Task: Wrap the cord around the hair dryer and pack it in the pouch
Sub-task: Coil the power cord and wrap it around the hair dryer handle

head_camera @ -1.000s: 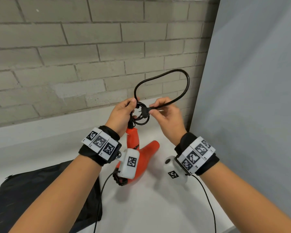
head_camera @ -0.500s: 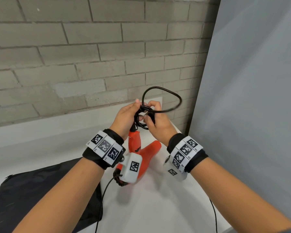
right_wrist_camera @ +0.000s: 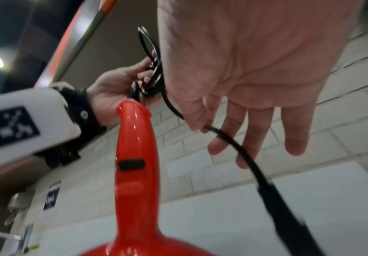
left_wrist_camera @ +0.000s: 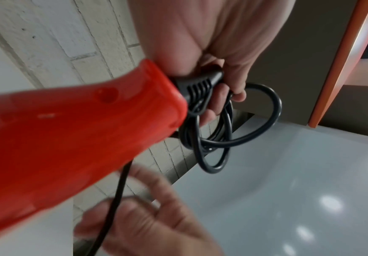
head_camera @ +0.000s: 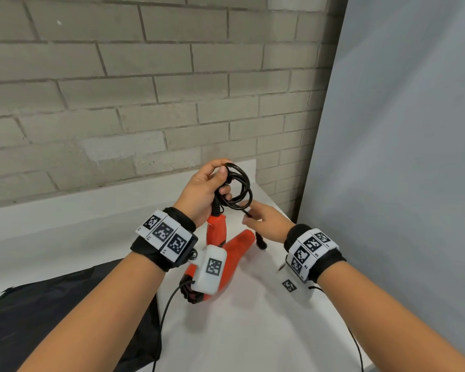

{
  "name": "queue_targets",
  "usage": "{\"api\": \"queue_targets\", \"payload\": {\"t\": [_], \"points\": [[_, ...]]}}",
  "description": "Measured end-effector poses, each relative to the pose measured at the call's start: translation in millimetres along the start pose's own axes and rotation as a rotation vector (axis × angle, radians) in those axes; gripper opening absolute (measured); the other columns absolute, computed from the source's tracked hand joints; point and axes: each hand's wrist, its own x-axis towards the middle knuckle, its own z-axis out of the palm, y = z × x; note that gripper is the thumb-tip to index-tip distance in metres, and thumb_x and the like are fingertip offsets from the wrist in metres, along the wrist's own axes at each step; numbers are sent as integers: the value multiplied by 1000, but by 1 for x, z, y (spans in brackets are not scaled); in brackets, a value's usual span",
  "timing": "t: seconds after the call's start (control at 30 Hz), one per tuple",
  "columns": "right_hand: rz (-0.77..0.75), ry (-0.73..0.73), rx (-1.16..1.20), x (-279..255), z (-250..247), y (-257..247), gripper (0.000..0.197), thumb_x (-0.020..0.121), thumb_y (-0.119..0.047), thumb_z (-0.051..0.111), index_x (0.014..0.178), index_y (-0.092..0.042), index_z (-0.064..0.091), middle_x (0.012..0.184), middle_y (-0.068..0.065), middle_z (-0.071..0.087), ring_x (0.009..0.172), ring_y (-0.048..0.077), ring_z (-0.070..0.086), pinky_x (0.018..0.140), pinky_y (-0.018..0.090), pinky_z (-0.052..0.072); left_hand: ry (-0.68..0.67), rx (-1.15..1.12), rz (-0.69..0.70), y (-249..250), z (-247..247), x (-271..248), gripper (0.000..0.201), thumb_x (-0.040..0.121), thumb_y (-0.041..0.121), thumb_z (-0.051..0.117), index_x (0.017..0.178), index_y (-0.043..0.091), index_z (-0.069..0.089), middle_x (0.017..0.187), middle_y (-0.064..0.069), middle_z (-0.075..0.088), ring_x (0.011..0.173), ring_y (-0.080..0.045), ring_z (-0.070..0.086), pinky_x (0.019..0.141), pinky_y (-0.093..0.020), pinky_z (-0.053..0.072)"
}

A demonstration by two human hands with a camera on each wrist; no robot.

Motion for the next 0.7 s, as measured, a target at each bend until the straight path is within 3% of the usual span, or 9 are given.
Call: {"api": "queue_targets", "payload": {"t": [0.03,0.1,0.17,0.23,0.33,0.43,0.53,0.6,0.7], "points": [[-57,-3,60,0,0,-5,39,91,-11,49,127,-25,47,109,7,63,95,21,60,88,23,47,-8,7,-4,-1,0,0,21,95,10,38,90,20,56,62,10,55,45,-3,43,49,-18,46],[-129,-2,122,-2,1,-18,37,92,-10,50,128,-18,48,109,-10,58,96,1,55,83,3,39,-23,23,-18,-1,1,0,20,94,11,39,92,20,56,64,8,59,48,-4,50,49,-18,47],[-160,24,192,-1,2,-27,29,92,-11,51,121,-11,56,103,-14,57,89,-10,51,80,0,38,-24,24,-28,-1,2,-1,19,94,11,39,93,19,56,70,1,55,48,-5,51,47,-17,46],[-167,24,235,-2,3,-32,21,92,-12,51,108,-7,63,93,-11,61,84,-6,54,80,7,42,-24,-7,-42,1,2,-2,19,94,11,39,93,18,57,73,-1,50,47,-6,49,44,-17,44],[-137,36,182,-2,3,-31,21,94,-18,46,93,-9,65,94,0,65,91,10,58,85,14,41,-17,-46,-75,5,1,-3,21,96,15,37,90,18,57,68,4,50,43,-4,41,40,-15,38],[-66,27,62,-3,2,-20,20,96,-17,41,85,-13,57,80,4,62,76,13,56,71,17,42,-12,-12,-84,8,-1,-7,23,95,21,37,83,17,56,68,5,42,38,-2,29,38,-13,28],[18,33,74,-4,-1,-7,22,94,-11,39,75,-12,50,64,3,47,60,18,48,57,18,44,3,73,-63,9,-4,-10,19,88,27,47,75,16,55,62,6,39,38,-1,26,37,-13,24],[45,72,7,-3,-6,-2,21,95,-12,36,82,-12,54,63,0,40,58,16,42,53,19,41,17,121,-54,9,-7,-10,15,88,16,50,74,16,55,55,11,41,37,-1,27,37,-13,26],[0,180,-68,-4,-15,-2,25,96,-10,35,100,-5,59,61,-5,38,57,12,36,50,11,33,5,189,-31,7,-9,-10,16,89,7,50,79,17,58,50,15,45,40,-2,31,40,-13,31]]}}
